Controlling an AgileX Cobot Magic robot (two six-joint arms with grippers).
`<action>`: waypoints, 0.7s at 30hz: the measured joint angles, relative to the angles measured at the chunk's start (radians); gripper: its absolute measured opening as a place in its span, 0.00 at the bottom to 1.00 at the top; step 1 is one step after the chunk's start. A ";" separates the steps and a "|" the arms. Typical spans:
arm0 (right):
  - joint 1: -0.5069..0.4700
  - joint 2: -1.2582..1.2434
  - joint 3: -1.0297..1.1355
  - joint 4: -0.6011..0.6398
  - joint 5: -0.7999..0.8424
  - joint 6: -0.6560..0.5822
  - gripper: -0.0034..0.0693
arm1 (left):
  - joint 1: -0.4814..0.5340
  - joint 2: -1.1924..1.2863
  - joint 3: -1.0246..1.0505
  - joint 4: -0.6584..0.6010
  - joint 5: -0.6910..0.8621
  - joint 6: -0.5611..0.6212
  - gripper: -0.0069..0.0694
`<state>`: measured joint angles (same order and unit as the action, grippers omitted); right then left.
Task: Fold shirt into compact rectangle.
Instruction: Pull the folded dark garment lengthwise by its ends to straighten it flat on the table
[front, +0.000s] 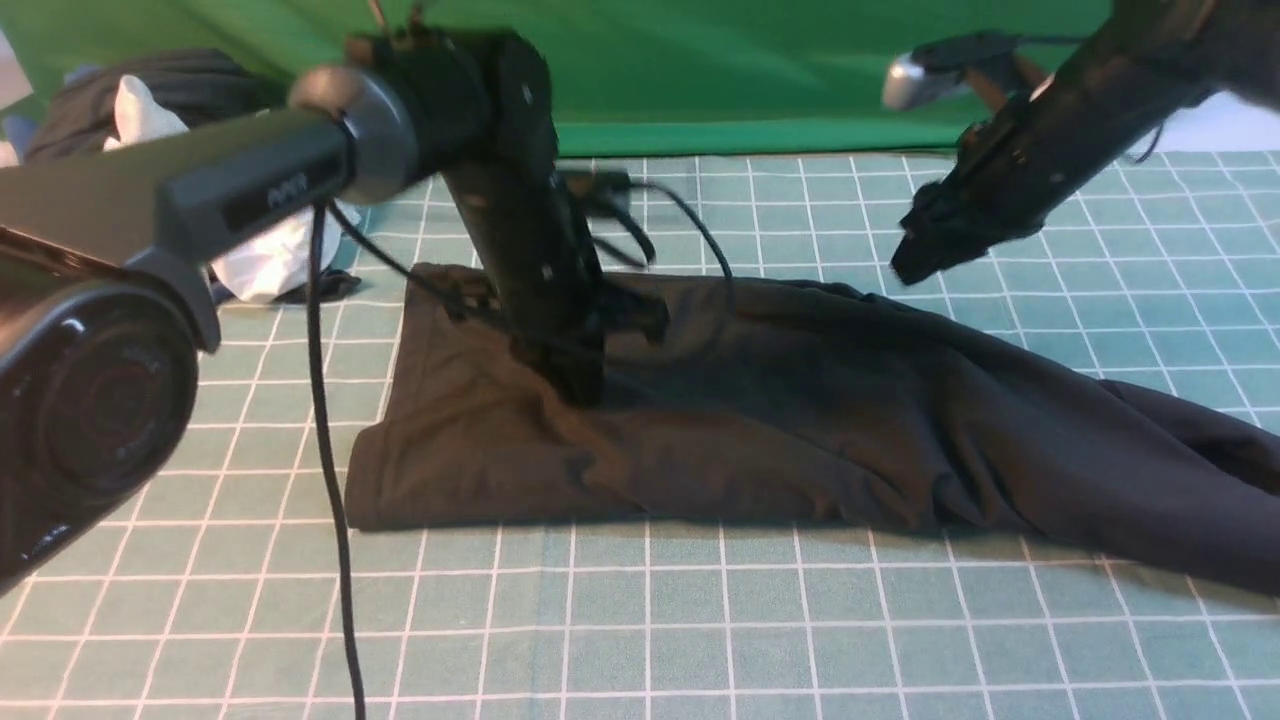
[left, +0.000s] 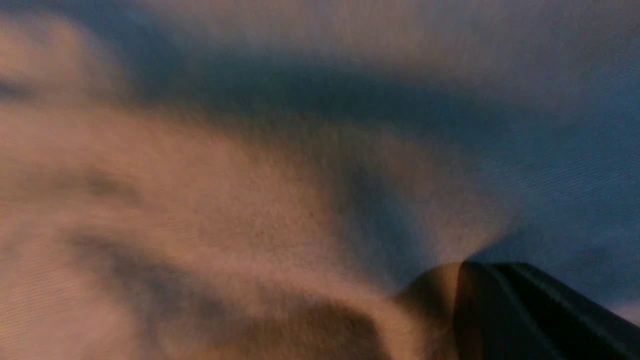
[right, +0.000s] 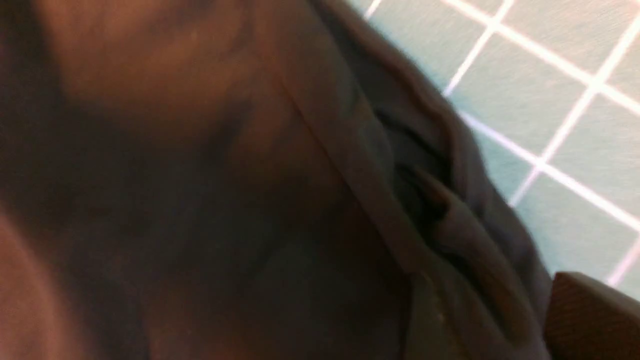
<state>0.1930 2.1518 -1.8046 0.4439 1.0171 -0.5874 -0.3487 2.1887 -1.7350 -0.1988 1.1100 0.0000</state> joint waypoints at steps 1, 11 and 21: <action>0.005 0.014 -0.006 0.000 0.001 0.000 0.50 | 0.000 0.001 0.018 0.001 -0.014 0.000 0.11; 0.038 0.112 -0.013 -0.001 -0.036 -0.013 0.35 | 0.001 0.001 0.060 0.008 -0.081 -0.023 0.11; 0.037 0.117 -0.071 -0.011 -0.080 -0.012 0.09 | 0.001 0.001 0.060 0.008 -0.082 -0.023 0.11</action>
<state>0.2296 2.2684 -1.8761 0.4330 0.9368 -0.5990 -0.3477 2.1896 -1.6750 -0.1910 1.0281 -0.0229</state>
